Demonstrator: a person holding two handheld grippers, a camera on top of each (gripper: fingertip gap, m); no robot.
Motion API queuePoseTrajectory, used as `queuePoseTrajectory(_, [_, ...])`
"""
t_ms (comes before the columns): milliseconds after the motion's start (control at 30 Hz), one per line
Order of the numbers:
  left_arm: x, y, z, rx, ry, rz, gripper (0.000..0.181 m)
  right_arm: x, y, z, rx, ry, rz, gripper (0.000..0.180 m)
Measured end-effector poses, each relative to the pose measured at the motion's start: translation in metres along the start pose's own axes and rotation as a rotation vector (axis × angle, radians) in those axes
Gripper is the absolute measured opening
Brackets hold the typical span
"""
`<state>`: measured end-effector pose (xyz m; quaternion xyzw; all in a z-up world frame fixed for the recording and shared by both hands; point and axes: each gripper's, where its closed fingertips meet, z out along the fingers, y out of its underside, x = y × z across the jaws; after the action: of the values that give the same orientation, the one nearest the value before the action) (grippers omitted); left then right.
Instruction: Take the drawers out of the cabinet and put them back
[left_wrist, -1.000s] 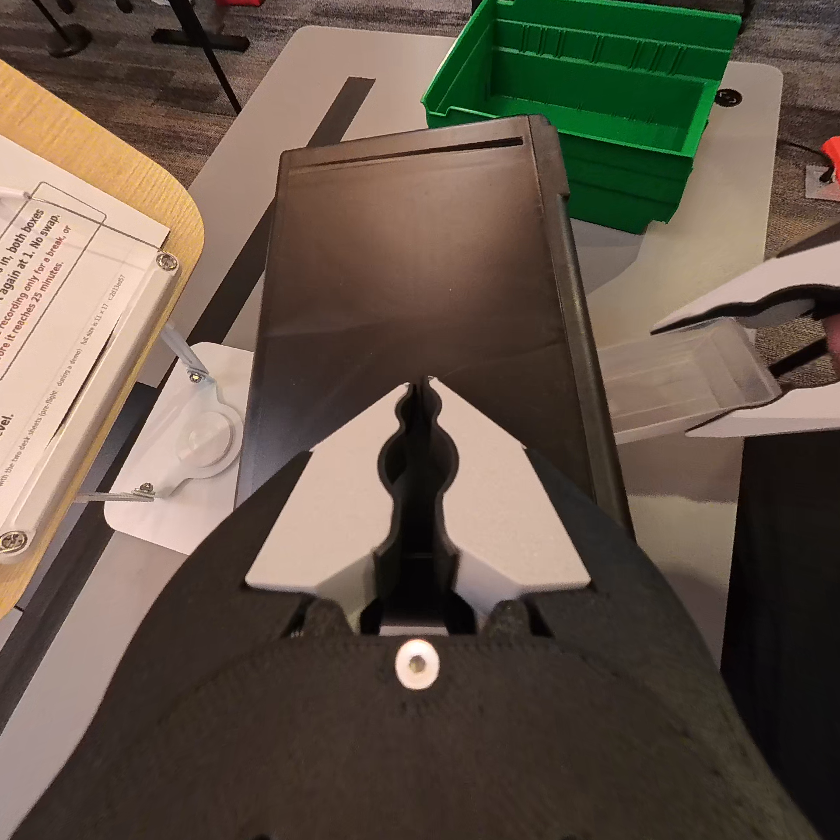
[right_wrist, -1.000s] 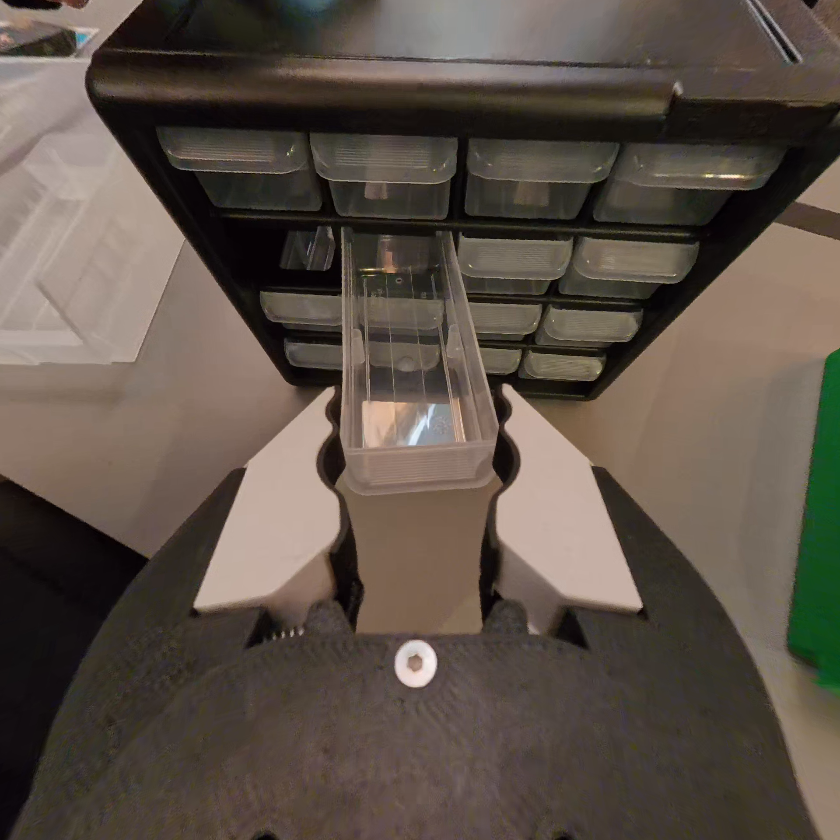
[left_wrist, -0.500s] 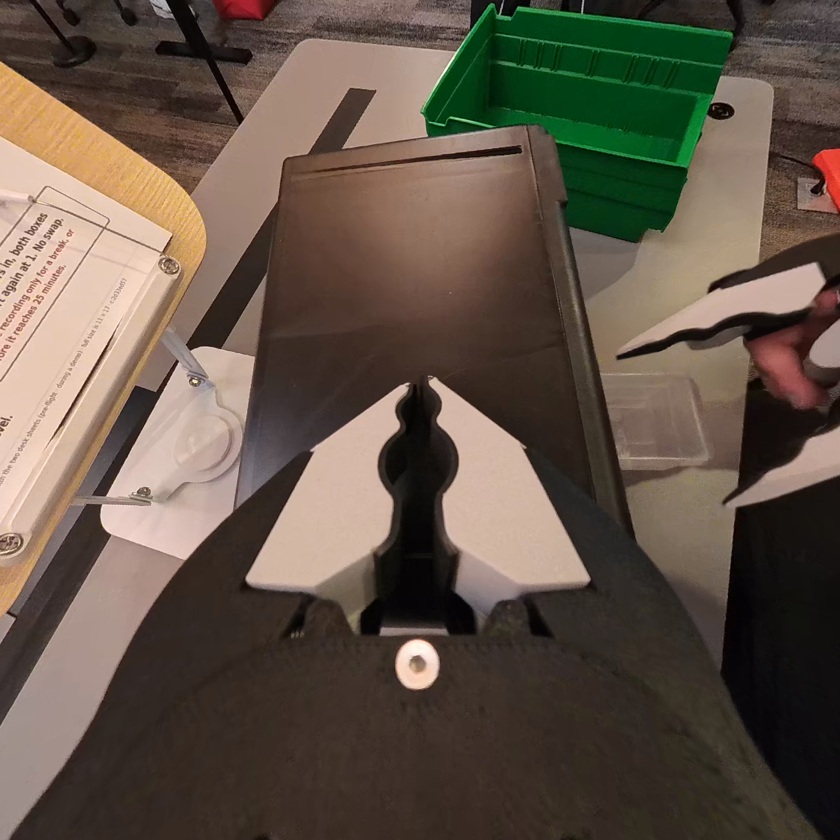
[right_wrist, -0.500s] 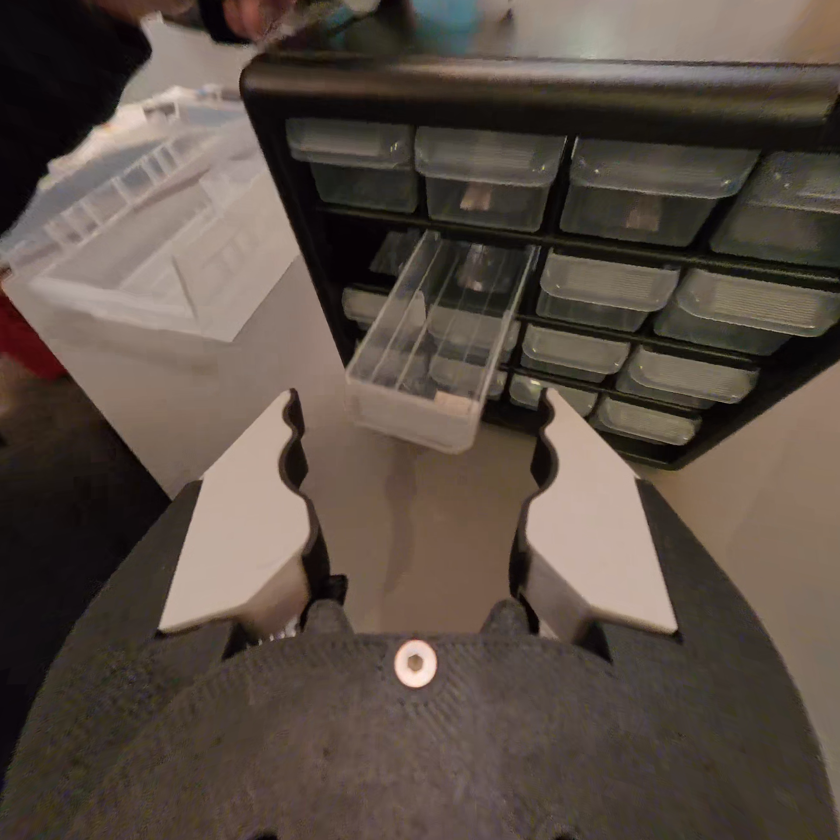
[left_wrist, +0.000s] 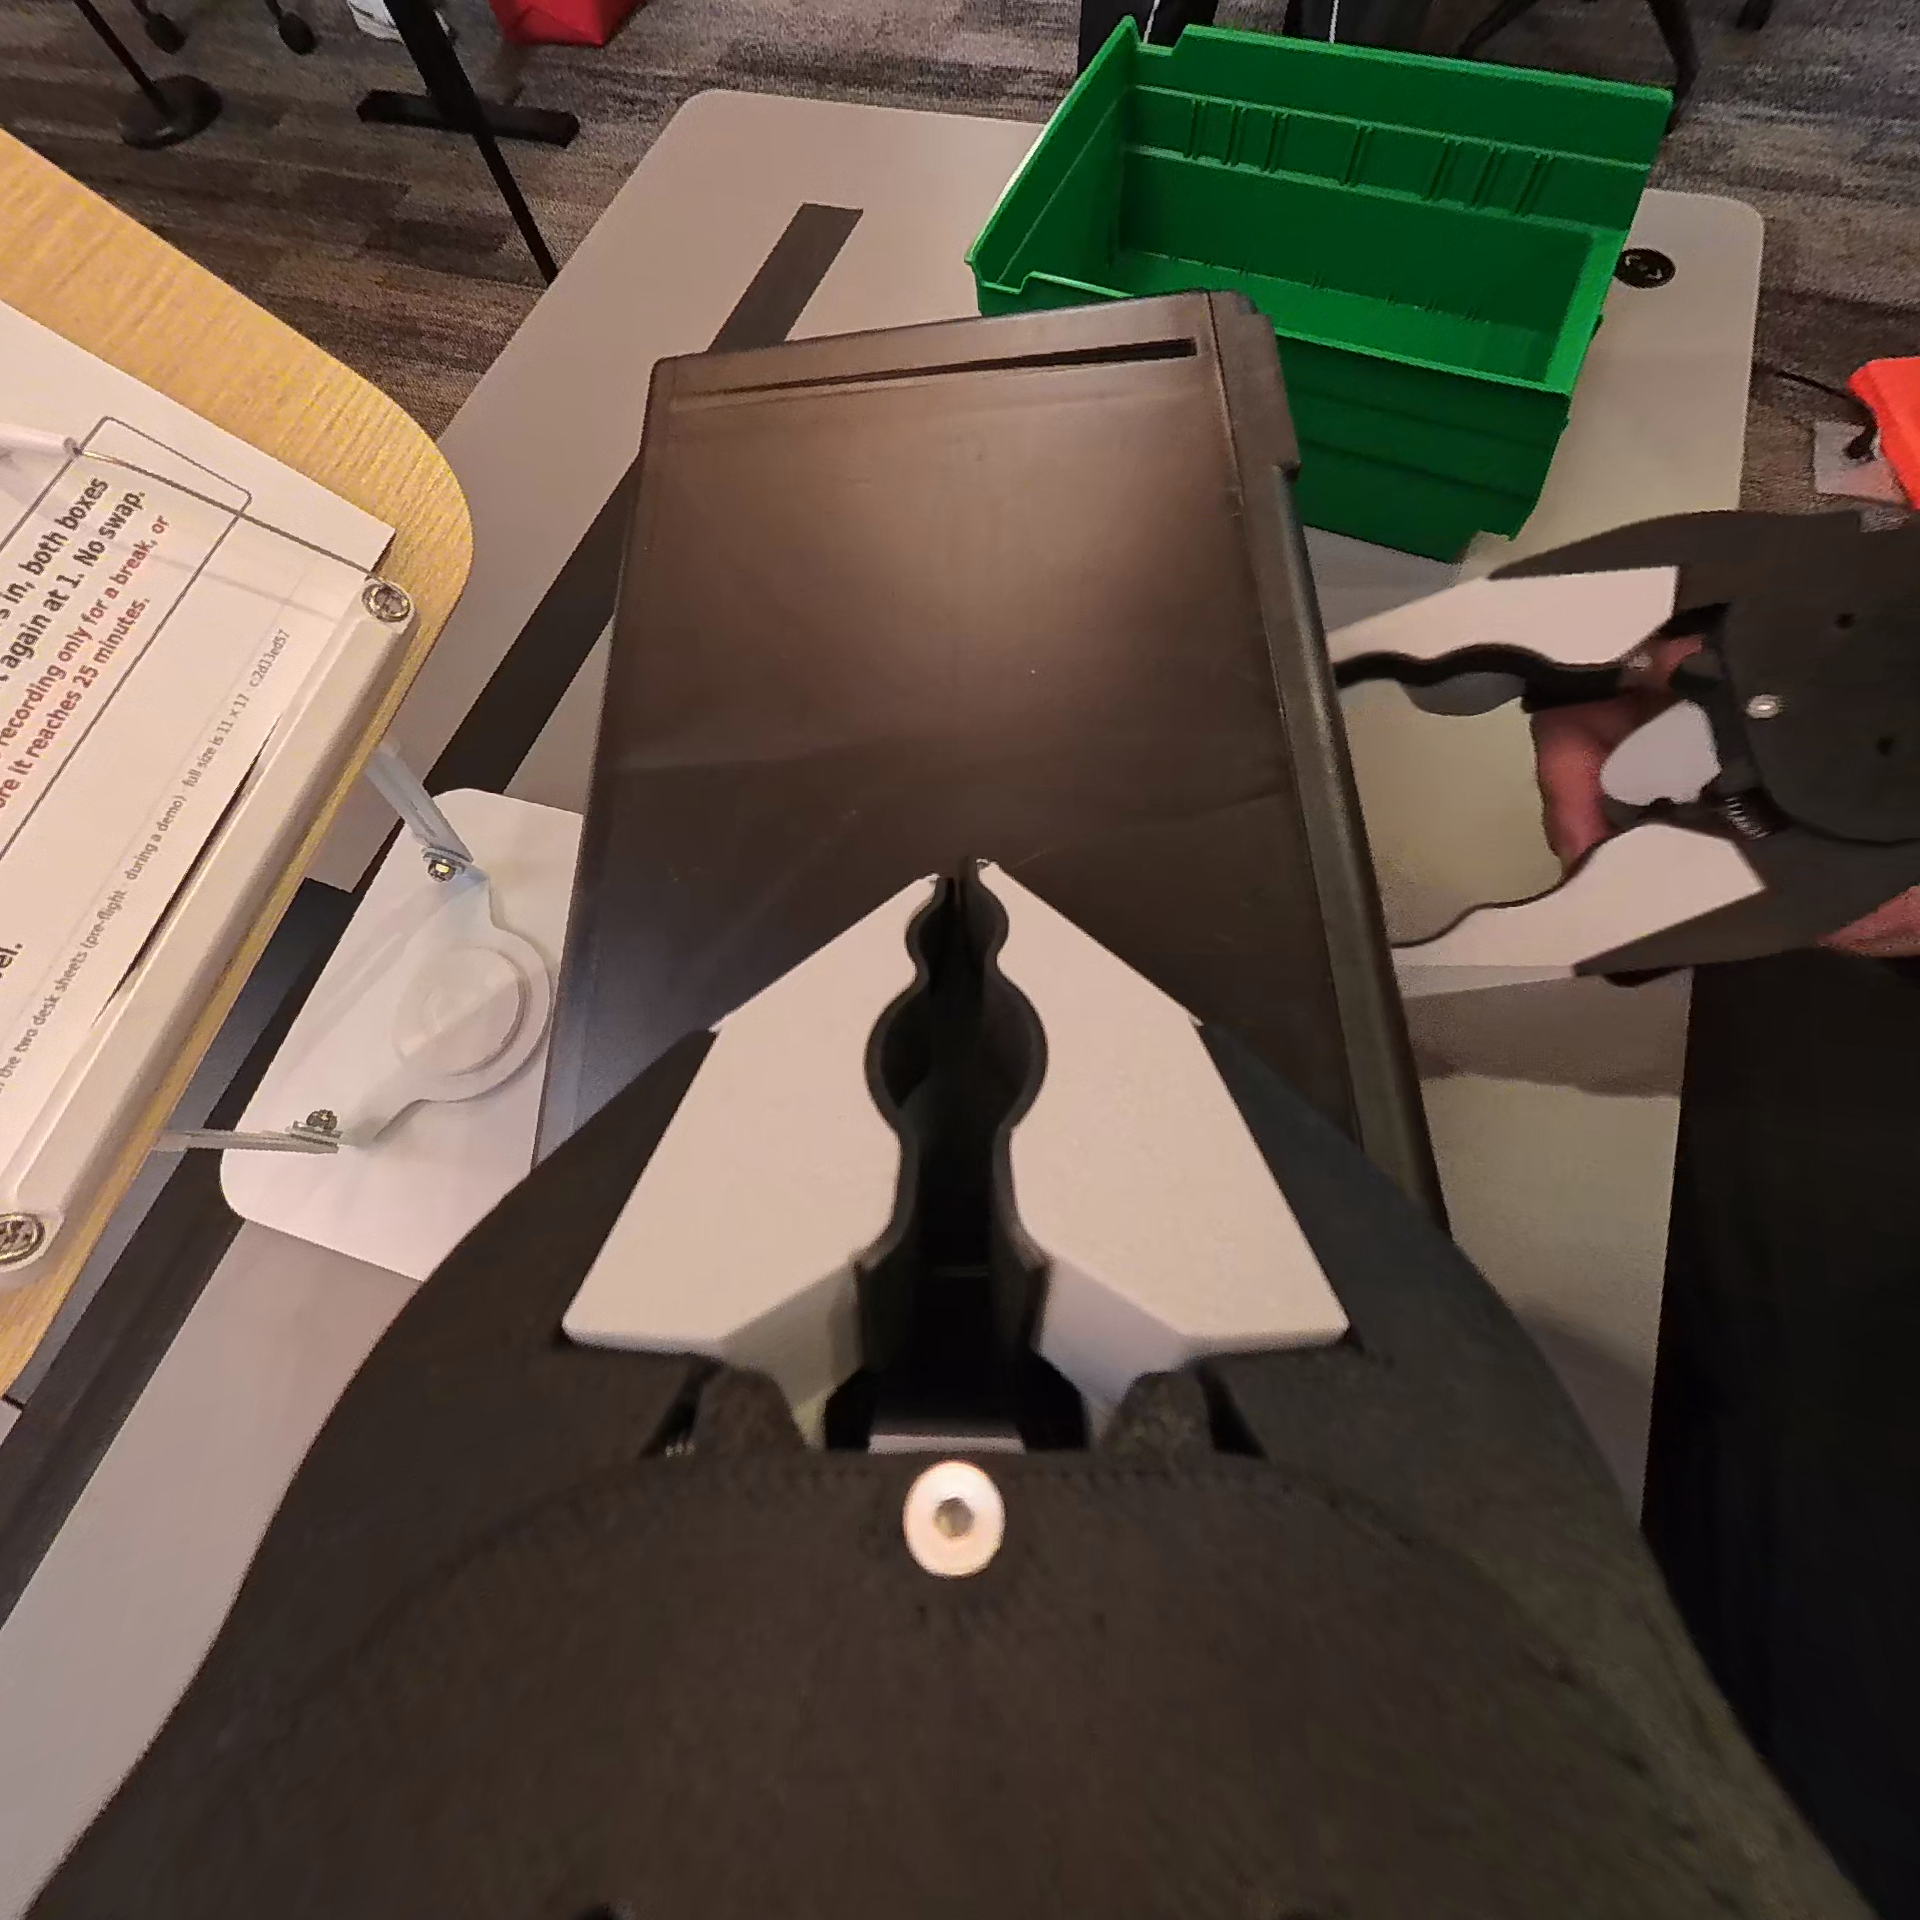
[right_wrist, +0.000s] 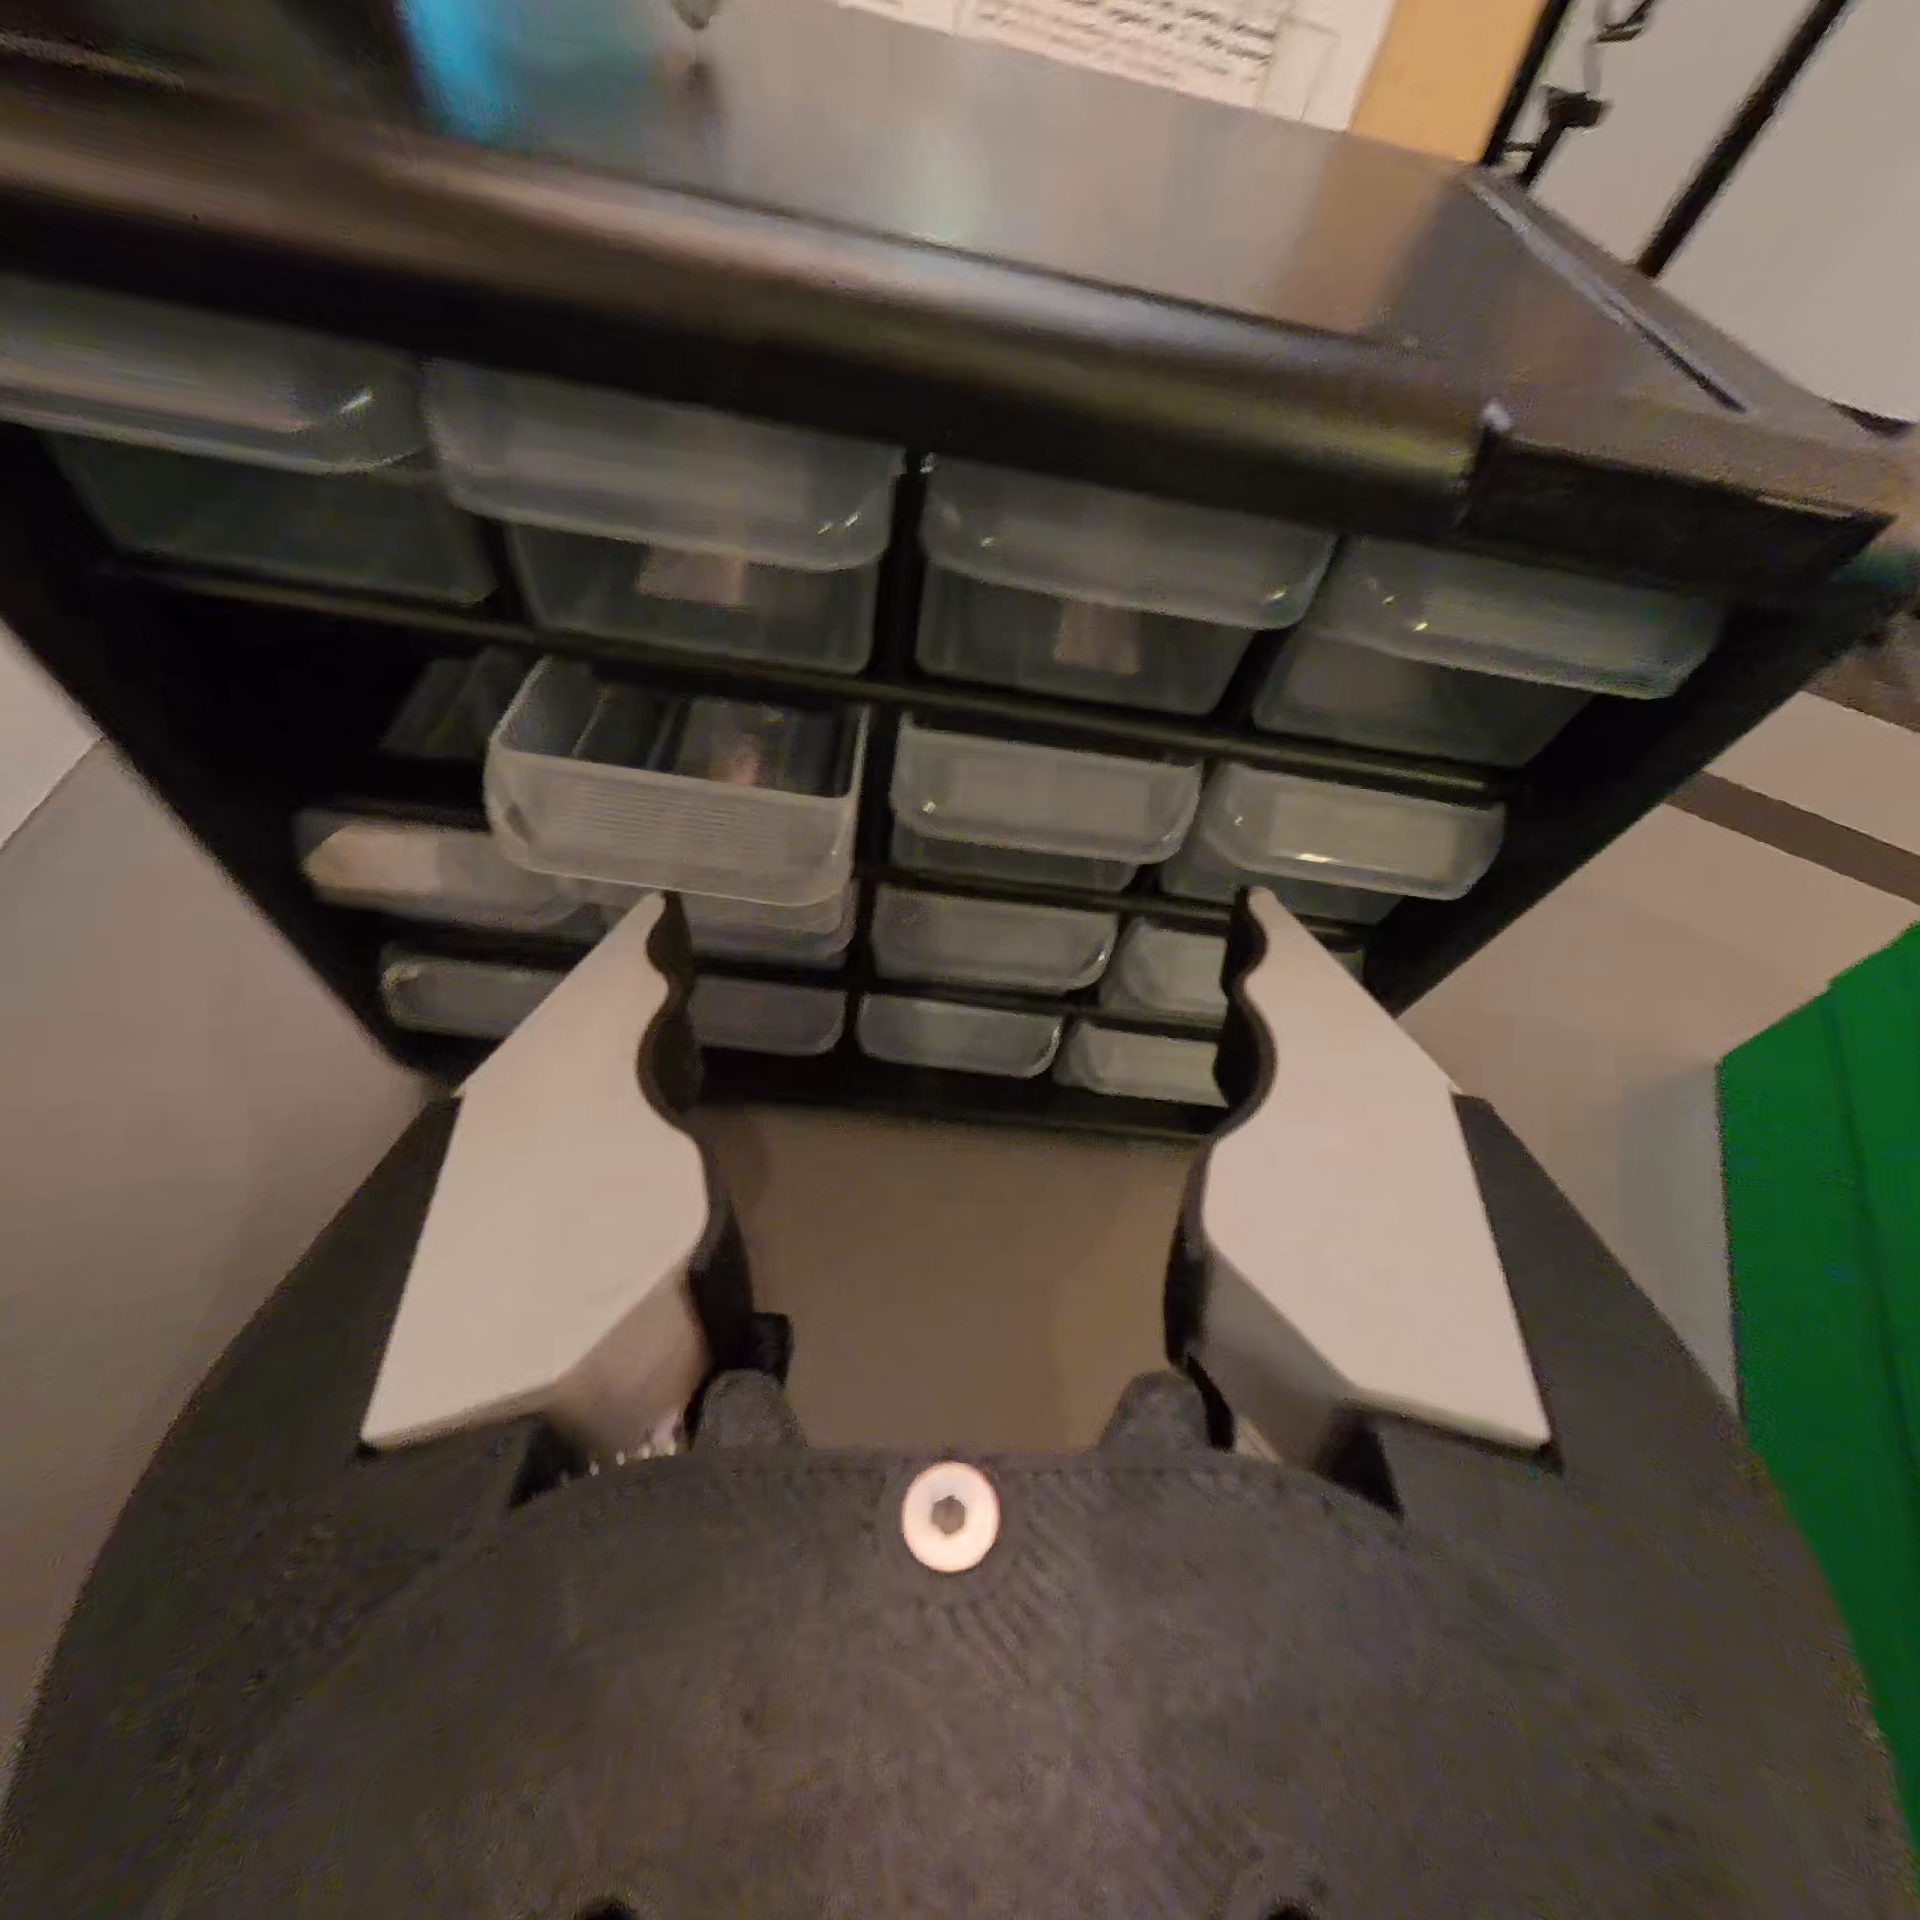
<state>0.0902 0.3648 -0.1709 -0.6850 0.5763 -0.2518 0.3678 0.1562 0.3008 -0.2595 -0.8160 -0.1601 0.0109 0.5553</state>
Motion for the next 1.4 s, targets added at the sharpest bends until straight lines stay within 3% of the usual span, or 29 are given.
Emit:
queuePoseTrajectory(33, [0.0, 0.0, 0.0, -0.001, 0.0, 0.0, 0.0, 0.005, -0.002, 0.005, 0.003, 0.039, 0.014, 0.106])
queuePoseTrajectory(133, [0.0, 0.0, 0.0, -0.002, -0.003, 0.001, 0.0, 0.019, -0.005, 0.018, -0.002, 0.133, 0.073, 0.121])
queuePoseTrajectory(267, [-0.001, 0.0, 0.0, 0.003, -0.005, -0.002, 0.0, 0.02, 0.003, 0.026, -0.018, 0.121, 0.115, 0.129])
queuePoseTrajectory(467, [-0.005, -0.001, -0.002, 0.027, -0.03, -0.004, 0.006, 0.024, 0.007, 0.02, -0.029, 0.106, 0.13, 0.124])
queuePoseTrajectory(600, [-0.044, 0.027, -0.043, -0.039, -0.258, 0.058, 0.024, 0.026, 0.015, 0.001, -0.019, 0.07, 0.119, 0.115])
queuePoseTrajectory(700, [-0.075, 0.07, -0.087, -0.105, -0.357, 0.03, 0.033, 0.031, 0.02, -0.007, -0.017, 0.058, 0.14, 0.112])
queuePoseTrajectory(867, [-0.113, 0.192, -0.143, -0.384, -0.437, -0.066, 0.043, 0.018, 0.017, -0.003, -0.022, 0.006, 0.118, 0.107])
queuePoseTrajectory(1100, [-0.117, 0.326, -0.144, -0.71, -0.39, -0.105, 0.046, -0.001, 0.025, 0.002, -0.053, -0.052, 0.092, 0.102])
queuePoseTrajectory(1167, [-0.121, 0.342, -0.135, -0.74, -0.389, -0.113, 0.04, 0.0, 0.026, 0.002, -0.059, -0.051, 0.095, 0.102])
queuePoseTrajectory(1300, [-0.121, 0.366, -0.124, -0.8, -0.376, -0.127, 0.003, 0.003, 0.026, 0.001, -0.059, -0.048, 0.099, 0.1])
queuePoseTrajectory(1400, [-0.12, 0.362, -0.127, -0.804, -0.374, -0.119, 0.0, 0.002, 0.026, 0.001, -0.062, -0.056, 0.093, 0.099])
